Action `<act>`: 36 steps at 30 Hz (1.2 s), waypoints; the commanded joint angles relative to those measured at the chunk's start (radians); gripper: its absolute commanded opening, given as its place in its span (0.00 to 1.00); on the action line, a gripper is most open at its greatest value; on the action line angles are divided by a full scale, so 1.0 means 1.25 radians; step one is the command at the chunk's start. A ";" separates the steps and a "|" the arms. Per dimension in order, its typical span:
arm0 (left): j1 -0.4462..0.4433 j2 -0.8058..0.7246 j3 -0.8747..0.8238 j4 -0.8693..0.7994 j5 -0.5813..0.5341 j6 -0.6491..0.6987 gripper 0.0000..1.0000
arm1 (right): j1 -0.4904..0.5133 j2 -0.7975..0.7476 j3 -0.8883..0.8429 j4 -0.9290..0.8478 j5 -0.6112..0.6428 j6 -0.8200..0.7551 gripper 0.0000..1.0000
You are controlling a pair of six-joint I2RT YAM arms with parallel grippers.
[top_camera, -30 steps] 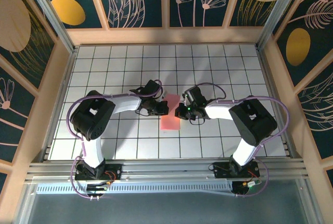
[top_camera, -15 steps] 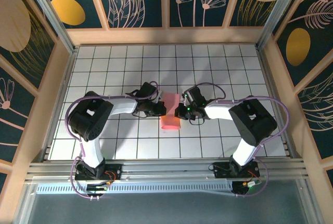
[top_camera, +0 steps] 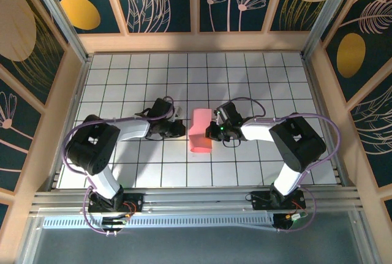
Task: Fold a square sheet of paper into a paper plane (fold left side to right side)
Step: First fold the square sheet of paper in half at the center of the table, then hold the square sheet of paper at the center of the table.
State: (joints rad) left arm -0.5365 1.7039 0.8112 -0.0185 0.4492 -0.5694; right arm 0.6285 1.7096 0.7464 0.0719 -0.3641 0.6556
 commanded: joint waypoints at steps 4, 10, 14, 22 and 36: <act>-0.030 -0.028 0.003 0.077 0.064 -0.026 0.00 | 0.005 0.044 -0.034 -0.134 0.085 -0.017 0.00; -0.065 0.049 0.037 0.080 0.059 -0.029 0.00 | 0.006 0.053 -0.031 -0.137 0.084 -0.018 0.00; -0.069 0.077 0.051 0.076 0.039 -0.042 0.00 | 0.008 0.055 -0.028 -0.136 0.083 -0.018 0.00; -0.070 0.107 0.060 0.049 0.021 -0.050 0.00 | 0.011 0.061 -0.023 -0.135 0.081 -0.018 0.00; -0.070 0.128 0.050 0.006 0.008 -0.057 0.00 | 0.011 0.025 -0.005 -0.086 0.030 -0.023 0.00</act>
State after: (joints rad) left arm -0.6228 1.8297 0.8719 0.0475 0.4866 -0.6308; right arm 0.6323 1.7138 0.7628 0.0525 -0.3676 0.6521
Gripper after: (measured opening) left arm 0.045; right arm 0.054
